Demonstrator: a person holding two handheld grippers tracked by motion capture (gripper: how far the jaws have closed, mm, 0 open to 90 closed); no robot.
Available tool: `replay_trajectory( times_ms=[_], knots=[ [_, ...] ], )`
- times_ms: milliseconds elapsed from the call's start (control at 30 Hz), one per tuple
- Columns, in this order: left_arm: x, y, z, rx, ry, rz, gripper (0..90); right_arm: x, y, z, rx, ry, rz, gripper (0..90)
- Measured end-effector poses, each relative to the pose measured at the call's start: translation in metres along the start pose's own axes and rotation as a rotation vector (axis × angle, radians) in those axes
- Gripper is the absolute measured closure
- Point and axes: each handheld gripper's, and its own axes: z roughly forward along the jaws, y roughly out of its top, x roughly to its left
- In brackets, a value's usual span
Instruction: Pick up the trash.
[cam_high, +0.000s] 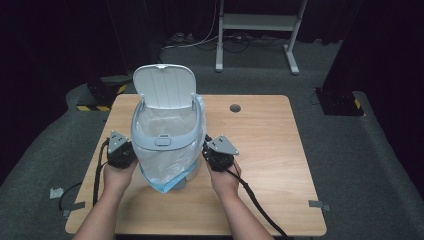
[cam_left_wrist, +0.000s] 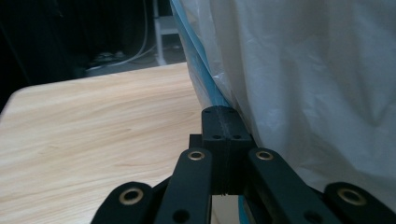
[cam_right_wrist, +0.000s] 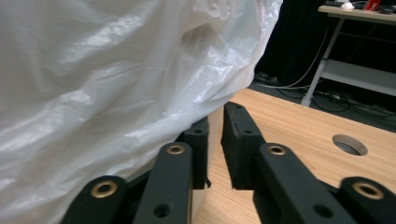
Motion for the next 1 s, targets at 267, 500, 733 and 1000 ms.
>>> replay_trajectory(
  times_ms=[267,500,733,1000],
  knots=[
    [-0.021,-0.002,-0.002,-0.014,-0.014,0.040,89.9,-0.006,-0.007,-0.014,-0.008,0.007,-0.007,89.9],
    [-0.053,-0.004,-0.008,-0.039,-0.056,0.067,89.9,-0.020,-0.019,-0.041,-0.016,-0.022,-0.026,89.9],
    [-0.091,-0.008,-0.008,-0.053,-0.119,0.111,89.9,-0.048,-0.028,-0.065,-0.018,-0.089,0.009,90.0],
    [-0.090,-0.005,0.003,-0.080,-0.085,0.079,89.7,-0.067,-0.028,-0.075,-0.009,-0.110,0.007,77.4]
  ],
)
